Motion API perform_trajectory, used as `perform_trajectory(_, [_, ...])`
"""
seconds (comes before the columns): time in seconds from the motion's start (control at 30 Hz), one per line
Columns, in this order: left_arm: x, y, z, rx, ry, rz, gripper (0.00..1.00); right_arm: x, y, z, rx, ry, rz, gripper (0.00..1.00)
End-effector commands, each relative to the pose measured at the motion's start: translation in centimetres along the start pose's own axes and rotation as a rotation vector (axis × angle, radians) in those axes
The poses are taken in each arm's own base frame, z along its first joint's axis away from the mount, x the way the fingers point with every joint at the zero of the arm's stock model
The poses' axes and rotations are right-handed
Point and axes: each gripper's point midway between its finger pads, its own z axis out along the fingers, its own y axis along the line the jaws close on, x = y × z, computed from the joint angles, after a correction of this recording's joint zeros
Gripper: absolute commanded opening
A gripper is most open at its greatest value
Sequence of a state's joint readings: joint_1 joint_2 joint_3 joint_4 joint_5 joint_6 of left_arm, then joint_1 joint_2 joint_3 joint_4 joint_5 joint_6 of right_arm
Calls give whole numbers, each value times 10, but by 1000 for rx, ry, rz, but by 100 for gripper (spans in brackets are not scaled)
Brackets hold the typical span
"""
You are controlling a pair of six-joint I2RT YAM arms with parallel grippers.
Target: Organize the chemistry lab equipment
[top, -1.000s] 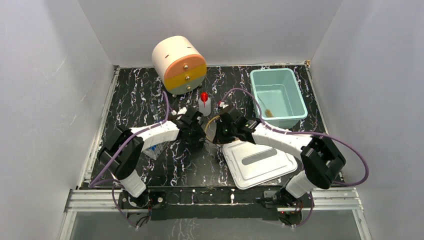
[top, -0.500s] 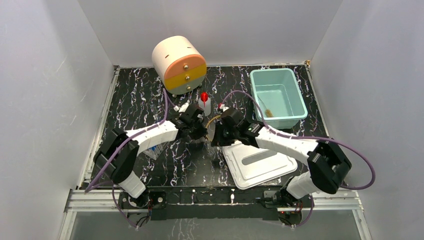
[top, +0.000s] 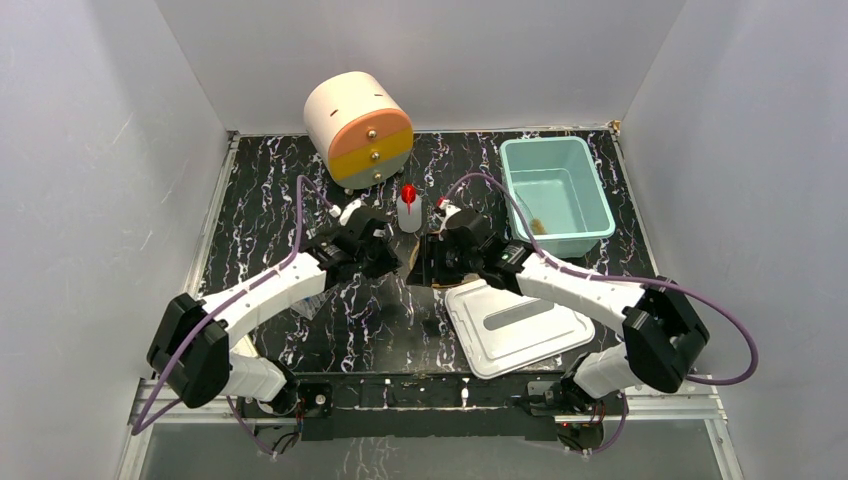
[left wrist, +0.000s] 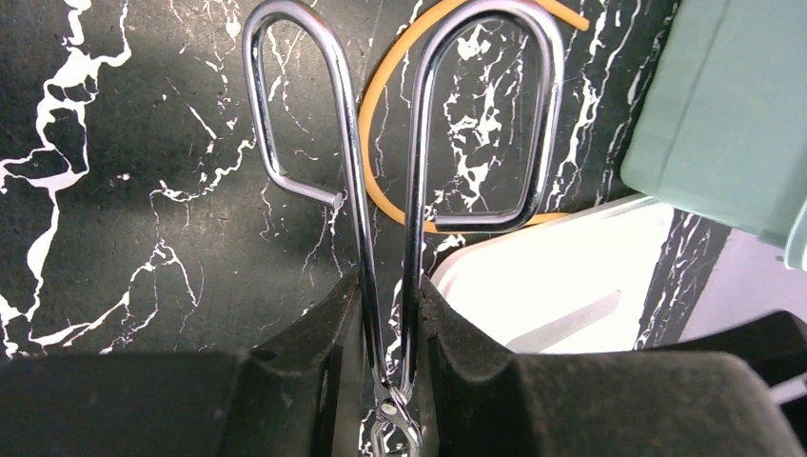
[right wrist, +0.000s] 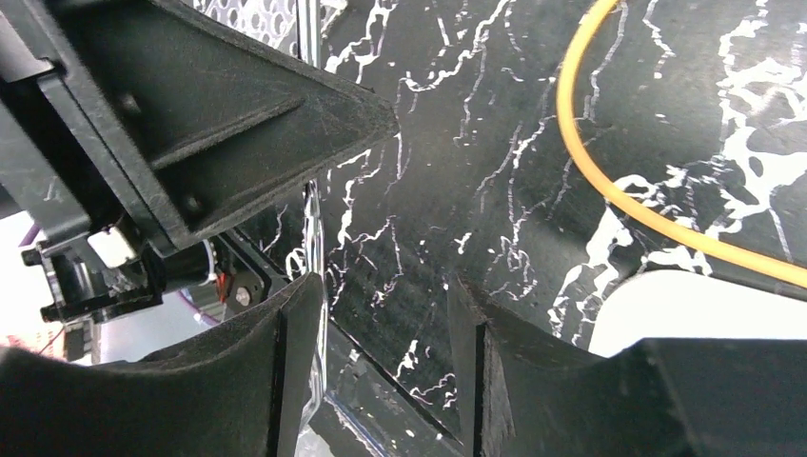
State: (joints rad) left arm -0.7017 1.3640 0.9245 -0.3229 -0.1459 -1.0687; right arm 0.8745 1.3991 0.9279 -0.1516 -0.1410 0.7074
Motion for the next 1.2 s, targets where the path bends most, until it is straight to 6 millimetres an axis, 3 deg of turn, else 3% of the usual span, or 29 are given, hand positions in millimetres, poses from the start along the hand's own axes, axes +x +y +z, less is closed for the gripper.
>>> perform_trajectory(0.0, [-12, -15, -19, 49, -23, 9, 0, -26, 44, -2, -169, -49, -28, 60])
perform_trajectory(0.13, [-17, -19, -23, 52, -40, 18, 0, -32, 62, -9, -257, -94, -31, 62])
perform_trajectory(0.27, [-24, -27, -29, 71, -56, 21, 0, -34, 59, -10, -239, -112, -23, 65])
perform_trajectory(0.47, [-32, -46, -42, 129, -64, 4, 0, -25, 53, 3, -174, -70, -14, 63])
perform_trajectory(0.57, [-34, -48, -45, 131, -67, 0, 0, -26, 49, 4, -147, -95, -15, 53])
perform_trajectory(0.9, [-37, -63, -57, 176, -50, 17, 2, -37, 48, -7, -135, -176, -14, 4])
perform_trajectory(0.93, [-38, -65, -59, 181, -52, 19, 10, -38, 48, -8, -135, -182, -14, 0])
perform_trajectory(1.07, [-49, -69, -72, 192, -79, 32, 54, -46, 51, -14, -138, -220, -25, 0])
perform_trajectory(1.17, [-63, -72, -85, 184, -91, 53, 72, -57, 54, -24, -136, -269, -65, 0])
